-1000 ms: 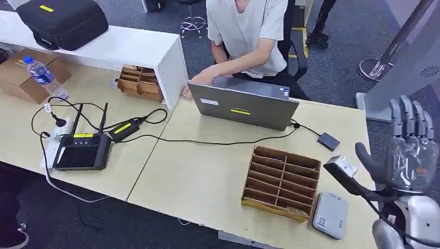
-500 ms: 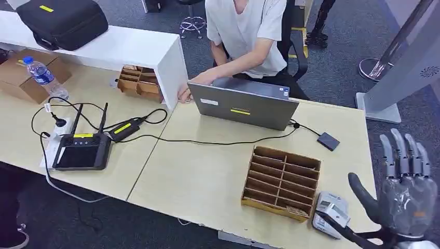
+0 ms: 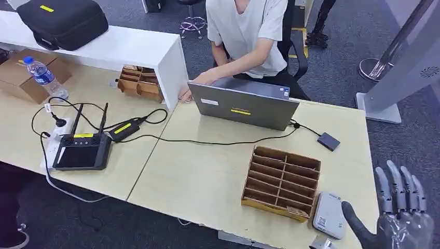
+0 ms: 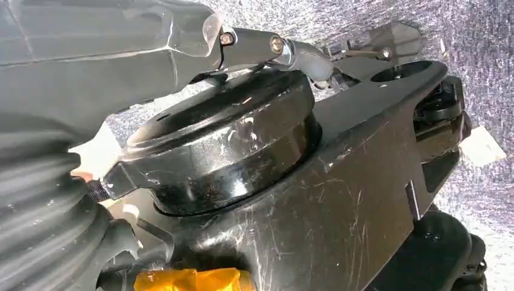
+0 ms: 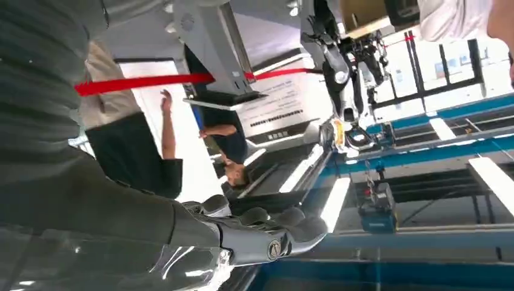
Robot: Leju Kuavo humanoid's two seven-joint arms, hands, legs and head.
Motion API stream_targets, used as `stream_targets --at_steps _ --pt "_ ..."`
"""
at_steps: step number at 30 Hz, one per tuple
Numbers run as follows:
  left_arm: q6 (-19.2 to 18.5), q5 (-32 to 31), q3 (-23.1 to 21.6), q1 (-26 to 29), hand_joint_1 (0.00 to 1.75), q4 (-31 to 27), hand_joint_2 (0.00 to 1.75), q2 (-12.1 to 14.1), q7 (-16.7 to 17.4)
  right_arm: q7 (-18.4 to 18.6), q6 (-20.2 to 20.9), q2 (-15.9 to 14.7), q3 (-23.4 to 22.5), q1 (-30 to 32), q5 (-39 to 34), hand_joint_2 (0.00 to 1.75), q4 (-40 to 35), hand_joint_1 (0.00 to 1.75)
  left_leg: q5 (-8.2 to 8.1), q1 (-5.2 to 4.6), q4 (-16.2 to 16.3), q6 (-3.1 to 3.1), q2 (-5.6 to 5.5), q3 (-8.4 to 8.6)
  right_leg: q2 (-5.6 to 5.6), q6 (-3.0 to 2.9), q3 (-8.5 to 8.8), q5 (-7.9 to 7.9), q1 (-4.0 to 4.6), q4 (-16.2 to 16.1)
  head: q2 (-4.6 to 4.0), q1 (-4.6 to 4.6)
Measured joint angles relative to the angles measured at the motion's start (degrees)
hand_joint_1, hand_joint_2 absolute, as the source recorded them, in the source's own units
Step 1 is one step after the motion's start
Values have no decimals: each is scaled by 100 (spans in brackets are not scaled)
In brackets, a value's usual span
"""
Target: Pass the card to the sensor for recognition and then transmit it.
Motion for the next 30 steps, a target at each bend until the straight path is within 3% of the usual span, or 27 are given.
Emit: stream_targets --at_steps 10,17,30 --pt "13 74 0 3 0 0 175 -2 0 339 0 0 74 498 -68 175 -37 0 -1 0 0 1 2 1 3 1 0 -2 0 0 0 0" --pt "22 105 0 4 0 0 175 -4 0 610 72 -24 413 536 -173 175 136 0 0 0 0 0 2 1 2 1 0 -2 0 0 0 0" --pt "28 127 0 7 0 0 175 -13 2 684 147 -59 701 416 -243 175 516 0 0 0 0 1 2 1 2 1 1 -2 0 0 0 0"
